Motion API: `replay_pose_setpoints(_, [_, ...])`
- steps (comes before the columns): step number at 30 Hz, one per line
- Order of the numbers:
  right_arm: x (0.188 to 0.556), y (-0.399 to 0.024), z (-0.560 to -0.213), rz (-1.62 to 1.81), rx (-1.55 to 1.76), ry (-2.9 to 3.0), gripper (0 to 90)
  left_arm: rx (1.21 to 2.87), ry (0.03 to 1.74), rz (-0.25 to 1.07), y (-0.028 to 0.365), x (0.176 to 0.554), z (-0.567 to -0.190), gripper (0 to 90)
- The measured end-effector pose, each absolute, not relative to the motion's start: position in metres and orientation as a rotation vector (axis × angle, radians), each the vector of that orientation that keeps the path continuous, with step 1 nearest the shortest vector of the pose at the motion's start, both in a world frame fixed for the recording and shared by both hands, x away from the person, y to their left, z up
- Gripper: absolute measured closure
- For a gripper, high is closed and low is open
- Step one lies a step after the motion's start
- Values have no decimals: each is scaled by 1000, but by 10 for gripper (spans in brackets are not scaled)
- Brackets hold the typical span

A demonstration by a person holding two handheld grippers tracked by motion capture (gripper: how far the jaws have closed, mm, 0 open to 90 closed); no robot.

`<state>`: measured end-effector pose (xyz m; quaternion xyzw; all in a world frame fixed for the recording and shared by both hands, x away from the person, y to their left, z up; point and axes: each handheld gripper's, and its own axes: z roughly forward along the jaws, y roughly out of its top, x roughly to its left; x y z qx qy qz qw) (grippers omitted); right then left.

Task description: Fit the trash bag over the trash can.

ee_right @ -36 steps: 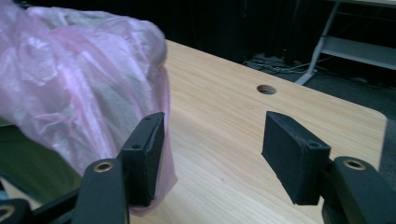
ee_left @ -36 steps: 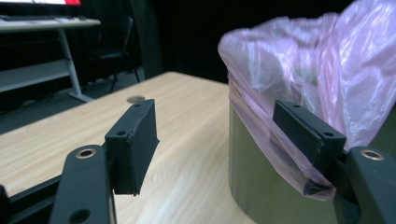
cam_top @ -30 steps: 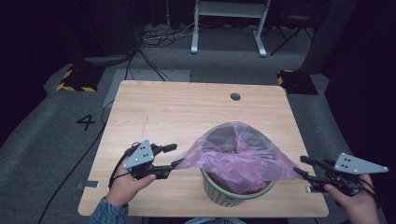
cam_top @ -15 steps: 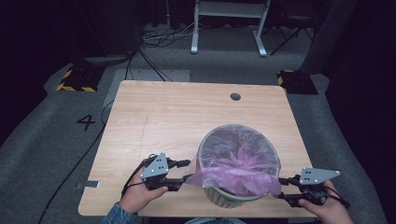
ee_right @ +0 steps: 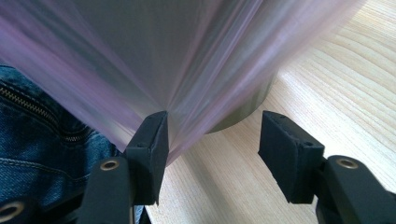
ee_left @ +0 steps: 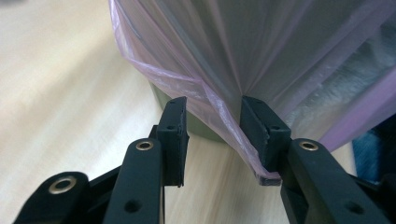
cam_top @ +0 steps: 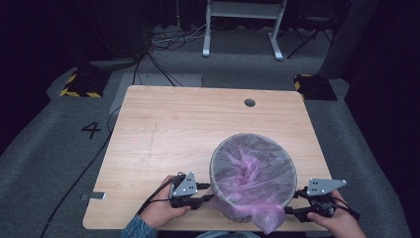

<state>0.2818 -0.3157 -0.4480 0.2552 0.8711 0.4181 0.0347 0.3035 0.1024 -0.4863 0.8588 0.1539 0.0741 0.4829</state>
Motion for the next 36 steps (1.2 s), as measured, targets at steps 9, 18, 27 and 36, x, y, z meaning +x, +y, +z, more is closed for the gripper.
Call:
replay_pose_setpoints(9, [291,-347,-468,878,906,2646,509,2113,496,350,127,316,-487,610])
replay_pose_setpoints(18, [286,-383,-467,994,1062,2511,405,1944,577,328,158,316,-477,463])
replay_pose_setpoints(27, [277,-381,-437,1296,897,2390,291,1825,454,317,170,301,-447,317])
replay_pose_setpoints(36, [289,-332,-418,1356,581,2478,227,1856,334,276,149,299,-433,270])
